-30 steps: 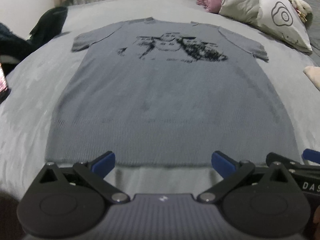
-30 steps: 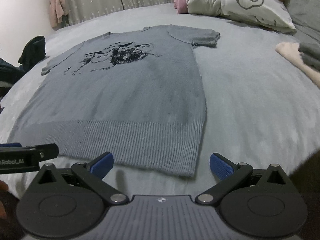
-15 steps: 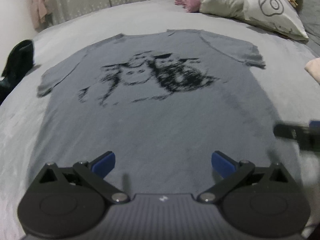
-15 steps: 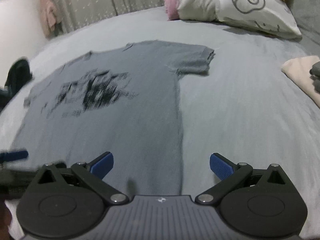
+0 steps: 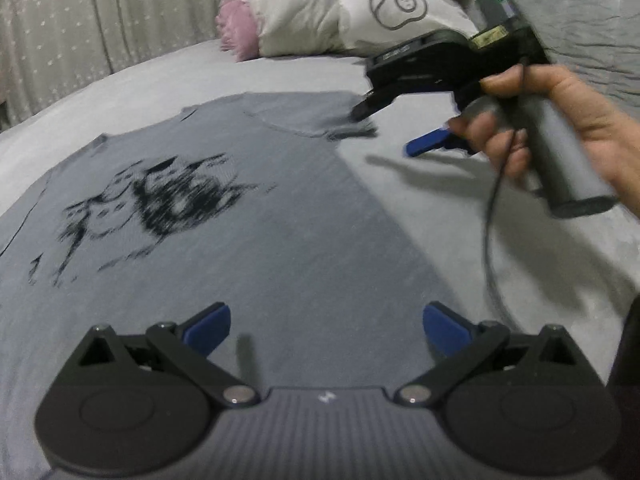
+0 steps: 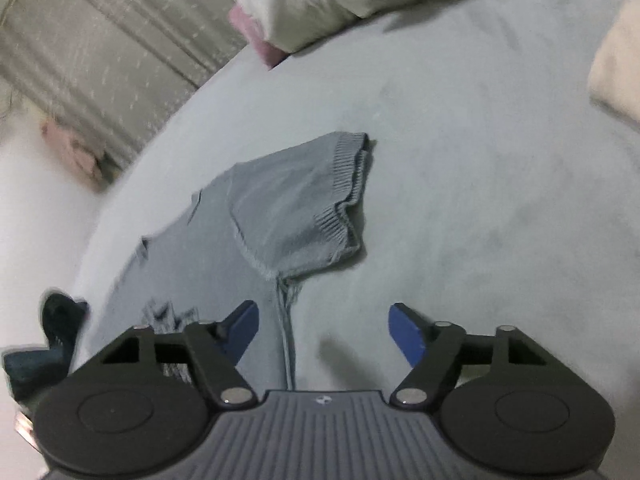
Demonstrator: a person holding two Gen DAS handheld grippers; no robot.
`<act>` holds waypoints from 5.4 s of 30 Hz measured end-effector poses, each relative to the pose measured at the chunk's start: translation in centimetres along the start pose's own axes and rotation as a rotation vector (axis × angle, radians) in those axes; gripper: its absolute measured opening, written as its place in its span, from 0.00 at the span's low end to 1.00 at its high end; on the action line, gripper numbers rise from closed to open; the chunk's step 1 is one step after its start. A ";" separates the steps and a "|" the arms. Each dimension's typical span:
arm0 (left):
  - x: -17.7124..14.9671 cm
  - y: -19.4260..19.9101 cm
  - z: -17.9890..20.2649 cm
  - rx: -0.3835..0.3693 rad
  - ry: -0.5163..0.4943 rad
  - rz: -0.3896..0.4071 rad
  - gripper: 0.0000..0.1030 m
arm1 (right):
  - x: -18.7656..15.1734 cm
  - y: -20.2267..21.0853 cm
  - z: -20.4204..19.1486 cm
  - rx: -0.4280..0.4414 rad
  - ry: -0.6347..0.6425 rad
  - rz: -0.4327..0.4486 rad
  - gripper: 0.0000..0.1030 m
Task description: Fold clothes
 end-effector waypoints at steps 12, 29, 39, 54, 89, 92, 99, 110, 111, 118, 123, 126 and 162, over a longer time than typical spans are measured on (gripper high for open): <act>7.0 -7.3 0.5 -0.043 0.130 -0.006 0.78 | 2.8 -3.1 1.5 0.191 -0.157 0.039 0.47; 6.8 -8.5 -4.2 -0.054 0.364 0.012 0.05 | 2.8 -1.7 -4.6 0.184 0.064 0.126 0.06; 4.3 -5.7 -12.6 -0.049 0.568 0.039 0.05 | -1.5 -4.8 -15.2 0.212 0.351 0.070 0.06; 0.2 -4.0 -19.2 -0.023 0.652 -0.007 0.38 | -6.2 -8.8 -22.4 0.210 0.482 -0.050 0.35; -3.8 0.0 -13.5 -0.283 0.723 -0.120 0.33 | -23.9 10.0 -12.4 -0.038 0.757 -0.243 0.33; -3.6 -0.8 -13.4 -0.263 0.738 -0.114 0.23 | -25.0 9.2 -12.5 -0.060 0.813 -0.254 0.11; -2.9 0.3 -14.5 -0.205 0.729 -0.030 0.03 | -25.5 10.7 -14.9 -0.002 0.890 -0.218 0.08; -3.2 0.7 -16.5 -0.095 0.619 -0.086 0.08 | -29.1 6.6 -17.8 0.021 0.955 -0.372 0.10; -3.6 0.3 -16.7 -0.084 0.612 -0.118 0.12 | -29.3 6.1 -17.4 0.011 0.935 -0.402 0.11; -0.5 1.8 -18.9 0.017 0.433 -0.117 0.56 | -22.1 6.2 -16.9 0.051 0.772 -0.315 0.43; 2.2 0.9 -19.5 -0.018 0.399 -0.012 0.66 | -12.9 2.2 -14.4 0.074 0.491 -0.221 0.43; 2.8 -1.1 -19.5 -0.047 0.402 0.010 0.66 | -8.3 -1.5 -12.3 0.092 0.307 -0.199 0.43; 2.1 -5.1 -21.4 -0.200 0.519 0.091 0.65 | 4.0 -19.8 -25.4 0.225 0.166 -0.123 0.03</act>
Point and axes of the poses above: each gripper's, at about its wrist camera, not at the fingertips, and y roughly against the way its jaws point, z to its right, x to its top, the point moved 6 cm from there along -y, roughly the way its jaws point, and after that the axes turned 3 degrees about x, right-handed, at the moved point
